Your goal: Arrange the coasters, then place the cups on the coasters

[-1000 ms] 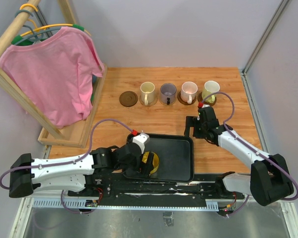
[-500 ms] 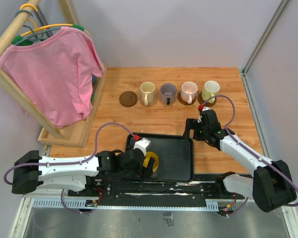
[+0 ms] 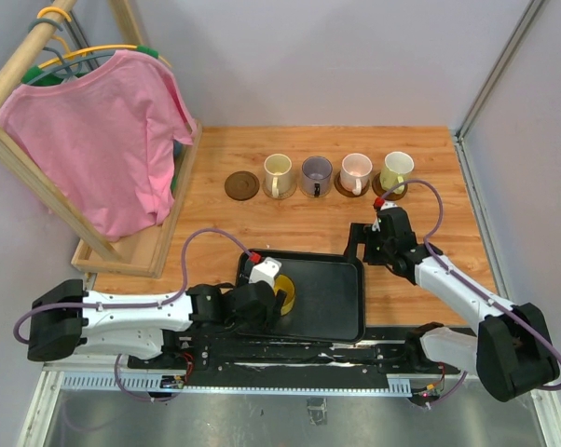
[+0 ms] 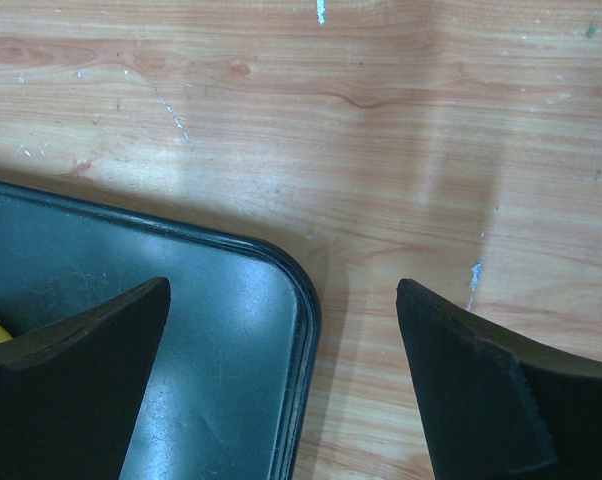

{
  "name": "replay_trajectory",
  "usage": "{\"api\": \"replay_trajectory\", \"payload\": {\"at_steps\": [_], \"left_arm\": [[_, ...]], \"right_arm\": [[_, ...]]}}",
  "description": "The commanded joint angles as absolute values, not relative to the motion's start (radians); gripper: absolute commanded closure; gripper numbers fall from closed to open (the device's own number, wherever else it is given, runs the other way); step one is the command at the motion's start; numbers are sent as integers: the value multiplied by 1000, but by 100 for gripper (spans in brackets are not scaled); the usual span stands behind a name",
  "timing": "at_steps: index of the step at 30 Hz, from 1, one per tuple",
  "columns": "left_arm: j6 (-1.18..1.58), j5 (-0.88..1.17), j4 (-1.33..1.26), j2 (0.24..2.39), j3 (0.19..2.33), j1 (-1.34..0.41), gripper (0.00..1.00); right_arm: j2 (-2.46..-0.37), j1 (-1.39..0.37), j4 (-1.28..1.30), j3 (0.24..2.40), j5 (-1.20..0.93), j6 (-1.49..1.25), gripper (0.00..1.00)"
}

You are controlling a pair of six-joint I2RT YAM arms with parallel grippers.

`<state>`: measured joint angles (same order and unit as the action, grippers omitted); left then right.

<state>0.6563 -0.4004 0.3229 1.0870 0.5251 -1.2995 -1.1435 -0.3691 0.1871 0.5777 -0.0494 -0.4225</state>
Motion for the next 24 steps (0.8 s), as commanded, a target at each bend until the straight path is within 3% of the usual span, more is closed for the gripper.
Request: {"api": "replay_trajectory", "payload": {"at_steps": [1, 4, 9, 14, 16, 18, 19, 24], "left_arm": [[621, -472, 279, 1136, 513, -1306, 27], [602, -479, 259, 1160, 520, -1305, 32], [585, -483, 242, 1188, 527, -1305, 50], [572, -475, 238, 1205, 537, -1305, 56], [574, -480, 241, 1207, 540, -1305, 69], [575, -490, 247, 1205, 542, -1305, 95], [579, -499, 252, 1203, 546, -1305, 99], [563, -542, 277, 1190, 576, -1305, 99]], "right_arm": [[-1140, -362, 164, 566, -59, -438, 4], [-1140, -362, 164, 566, -60, -439, 4], [-1141, -362, 160, 562, -60, -442, 4], [-1147, -362, 150, 557, -67, -446, 4], [-1150, -362, 149, 558, -70, -445, 4], [-1151, -363, 147, 559, -72, -443, 4], [-1152, -364, 147, 560, -72, -443, 4], [-1159, -365, 143, 558, -69, -441, 4]]}}
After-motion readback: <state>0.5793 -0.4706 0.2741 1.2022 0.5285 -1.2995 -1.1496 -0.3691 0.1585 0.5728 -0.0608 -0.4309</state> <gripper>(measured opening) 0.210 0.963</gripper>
